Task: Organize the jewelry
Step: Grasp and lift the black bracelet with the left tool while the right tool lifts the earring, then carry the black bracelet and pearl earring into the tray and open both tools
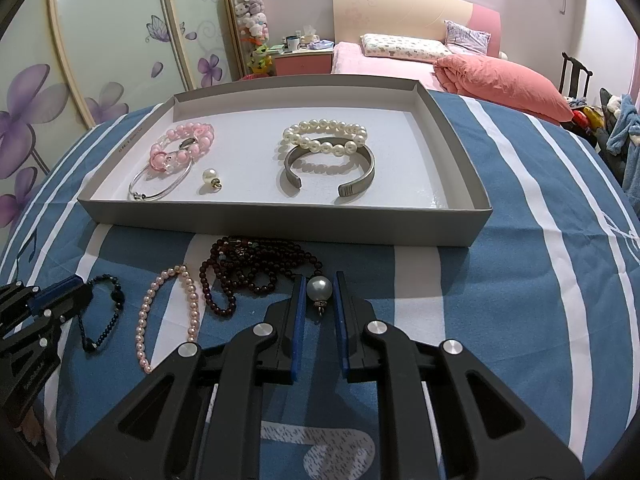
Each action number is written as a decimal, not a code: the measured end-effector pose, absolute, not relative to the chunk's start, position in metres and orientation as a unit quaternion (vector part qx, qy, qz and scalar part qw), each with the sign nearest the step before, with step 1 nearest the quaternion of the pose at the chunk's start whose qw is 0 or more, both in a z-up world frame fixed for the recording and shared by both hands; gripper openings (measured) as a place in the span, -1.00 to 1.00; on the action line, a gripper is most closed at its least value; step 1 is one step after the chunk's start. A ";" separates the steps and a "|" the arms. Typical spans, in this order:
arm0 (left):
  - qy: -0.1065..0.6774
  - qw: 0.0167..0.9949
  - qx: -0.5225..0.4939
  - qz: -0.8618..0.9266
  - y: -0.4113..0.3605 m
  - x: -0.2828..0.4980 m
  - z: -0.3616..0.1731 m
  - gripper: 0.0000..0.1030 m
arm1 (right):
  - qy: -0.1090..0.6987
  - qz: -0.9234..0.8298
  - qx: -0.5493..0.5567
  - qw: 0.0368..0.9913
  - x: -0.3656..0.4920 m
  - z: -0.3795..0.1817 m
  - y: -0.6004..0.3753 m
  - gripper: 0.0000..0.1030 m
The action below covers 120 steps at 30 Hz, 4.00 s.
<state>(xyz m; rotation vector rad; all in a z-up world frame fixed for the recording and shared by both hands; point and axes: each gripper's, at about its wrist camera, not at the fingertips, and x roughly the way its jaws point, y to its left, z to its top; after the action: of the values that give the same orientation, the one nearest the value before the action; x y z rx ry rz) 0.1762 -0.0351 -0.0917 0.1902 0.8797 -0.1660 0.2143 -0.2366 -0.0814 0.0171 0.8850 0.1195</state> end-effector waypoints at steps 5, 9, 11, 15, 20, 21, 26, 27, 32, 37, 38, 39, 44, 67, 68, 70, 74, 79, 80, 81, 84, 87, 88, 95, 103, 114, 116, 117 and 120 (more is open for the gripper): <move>0.425 0.899 0.087 -0.057 -0.022 0.184 -0.091 -0.77 | 0.428 0.051 0.012 0.902 0.211 -0.082 -0.238 -0.72; 0.428 0.900 0.067 -0.043 -0.008 0.187 -0.091 -0.78 | 0.427 0.045 0.022 0.903 0.206 -0.082 -0.242 -0.73; 0.427 0.902 0.054 -0.041 -0.003 0.186 -0.090 -0.78 | 0.426 0.044 0.032 0.903 0.202 -0.082 -0.244 -0.73; 0.418 0.907 0.035 -0.045 0.002 0.181 -0.085 -0.78 | 0.412 0.040 0.047 0.909 0.194 -0.077 -0.250 -0.73; 0.404 0.913 0.013 -0.051 0.004 0.176 -0.077 -0.78 | 0.396 0.042 0.062 0.915 0.186 -0.067 -0.254 -0.73; 0.400 0.915 0.008 -0.052 0.005 0.175 -0.075 -0.78 | 0.394 0.043 0.063 0.916 0.185 -0.066 -0.254 -0.73; 0.386 0.921 -0.009 -0.058 0.007 0.169 -0.065 -0.78 | 0.382 0.051 0.071 0.920 0.179 -0.060 -0.251 -0.73; 0.382 0.922 -0.012 -0.059 0.007 0.168 -0.063 -0.78 | 0.380 0.053 0.073 0.921 0.179 -0.058 -0.251 -0.73; 0.367 0.928 -0.023 -0.065 0.005 0.162 -0.053 -0.78 | 0.361 0.063 0.076 0.927 0.172 -0.048 -0.248 -0.73; 0.350 0.934 -0.026 -0.069 0.002 0.157 -0.045 -0.78 | 0.340 0.067 0.073 0.935 0.165 -0.040 -0.244 -0.73; 0.346 0.935 -0.025 -0.070 0.001 0.155 -0.043 -0.78 | 0.334 0.067 0.072 0.938 0.164 -0.038 -0.243 -0.73; 0.341 0.937 -0.024 -0.070 0.000 0.154 -0.041 -0.78 | 0.328 0.068 0.071 0.940 0.162 -0.037 -0.242 -0.73; 0.316 0.946 -0.017 -0.072 -0.005 0.146 -0.032 -0.78 | 0.301 0.066 0.068 0.949 0.156 -0.028 -0.240 -0.73; 0.238 0.968 0.001 -0.082 -0.026 0.130 0.000 -0.77 | 0.184 0.047 0.051 0.981 0.133 0.008 -0.233 -0.73; 0.237 0.968 0.001 -0.083 -0.027 0.130 0.001 -0.78 | 0.180 0.046 0.050 0.981 0.133 0.009 -0.233 -0.73; 0.234 0.969 0.001 -0.085 -0.029 0.132 0.003 -0.77 | 0.172 0.045 0.046 0.983 0.134 0.011 -0.231 -0.73; 0.228 0.970 0.005 -0.088 -0.031 0.136 0.007 -0.77 | 0.158 0.043 0.040 0.986 0.138 0.016 -0.228 -0.73; 0.221 0.971 0.005 -0.088 -0.034 0.145 0.012 -0.77 | 0.151 0.042 0.039 0.987 0.144 0.019 -0.228 -0.73; 0.219 0.972 0.006 -0.088 -0.035 0.148 0.013 -0.77 | 0.150 0.042 0.040 0.987 0.145 0.019 -0.227 -0.73; 0.219 0.972 0.006 -0.088 -0.035 0.150 0.013 -0.77 | 0.148 0.042 0.040 0.987 0.145 0.019 -0.228 -0.73; 0.218 0.972 0.008 -0.088 -0.038 0.159 0.015 -0.77 | 0.146 0.041 0.040 0.988 0.149 0.020 -0.227 -0.73; 0.220 0.971 0.007 -0.089 -0.039 0.168 0.015 -0.77 | 0.146 0.040 0.040 0.988 0.154 0.021 -0.227 -0.73; 0.222 0.971 0.006 -0.090 -0.039 0.172 0.016 -0.77 | 0.146 0.040 0.040 0.988 0.157 0.022 -0.226 -0.73; 0.230 0.969 0.005 -0.089 -0.044 0.207 0.016 -0.77 | 0.163 0.041 0.056 0.984 0.191 0.020 -0.231 -0.73; 0.263 0.961 -0.006 -0.092 -0.048 0.255 0.003 -0.77 | 0.213 0.048 0.077 0.973 0.241 0.003 -0.234 -0.73; 0.300 0.949 -0.012 -0.096 -0.054 0.301 -0.020 -0.77 | 0.284 0.056 0.106 0.951 0.286 -0.025 -0.230 -0.73; 0.305 0.947 -0.011 -0.096 -0.055 0.303 -0.024 -0.77 | 0.299 0.061 0.111 0.946 0.291 -0.030 -0.231 -0.73; 0.311 0.945 -0.013 -0.099 -0.056 0.305 -0.026 -0.77 | 0.305 0.063 0.112 0.944 0.293 -0.031 -0.230 -0.72; 0.318 0.942 -0.026 -0.104 -0.052 0.308 -0.029 -0.68 | 0.318 0.068 0.119 0.938 0.291 -0.035 -0.233 -0.55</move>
<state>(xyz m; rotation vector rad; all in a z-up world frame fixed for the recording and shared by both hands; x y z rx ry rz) 0.3084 -0.0521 -0.0285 -0.0525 0.6486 -0.2111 0.2913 -0.2326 -0.0349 0.2428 0.6502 0.1380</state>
